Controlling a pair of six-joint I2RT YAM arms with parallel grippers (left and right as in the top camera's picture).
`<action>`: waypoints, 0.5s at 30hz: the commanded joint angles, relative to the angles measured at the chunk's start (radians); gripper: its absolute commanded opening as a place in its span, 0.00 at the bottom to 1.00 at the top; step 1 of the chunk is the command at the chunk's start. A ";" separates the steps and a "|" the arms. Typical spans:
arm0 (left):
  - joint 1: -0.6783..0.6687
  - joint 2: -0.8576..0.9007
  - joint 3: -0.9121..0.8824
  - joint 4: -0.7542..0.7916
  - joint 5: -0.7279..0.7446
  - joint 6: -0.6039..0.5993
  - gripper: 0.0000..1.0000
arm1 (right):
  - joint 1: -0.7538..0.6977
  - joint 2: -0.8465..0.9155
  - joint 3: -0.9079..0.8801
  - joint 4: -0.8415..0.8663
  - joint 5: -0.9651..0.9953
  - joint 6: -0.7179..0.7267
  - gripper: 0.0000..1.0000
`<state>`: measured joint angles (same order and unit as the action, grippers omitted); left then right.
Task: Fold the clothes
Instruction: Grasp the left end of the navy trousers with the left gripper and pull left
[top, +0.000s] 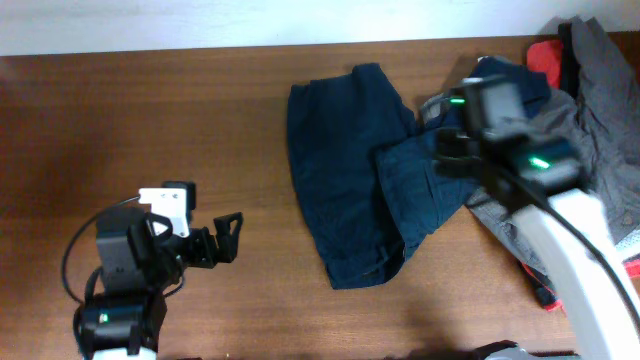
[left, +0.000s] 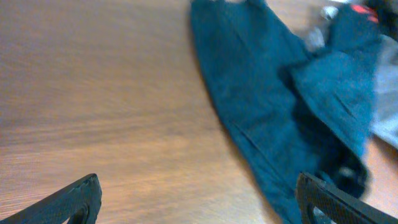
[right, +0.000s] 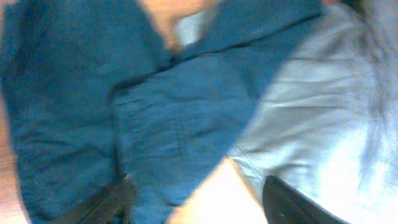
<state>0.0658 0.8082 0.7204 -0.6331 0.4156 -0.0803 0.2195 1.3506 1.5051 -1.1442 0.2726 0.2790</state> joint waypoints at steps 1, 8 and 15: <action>-0.043 0.125 0.017 -0.021 0.192 -0.076 0.99 | -0.080 -0.095 0.006 -0.027 0.027 0.011 0.78; -0.251 0.422 0.017 -0.013 0.224 -0.336 0.99 | -0.143 -0.130 0.006 -0.083 0.027 0.011 0.82; -0.473 0.726 0.017 0.238 0.225 -0.481 0.99 | -0.143 -0.131 0.006 -0.097 0.028 0.010 0.81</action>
<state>-0.3473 1.4567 0.7258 -0.4698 0.6201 -0.4572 0.0845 1.2182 1.5059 -1.2335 0.2848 0.2848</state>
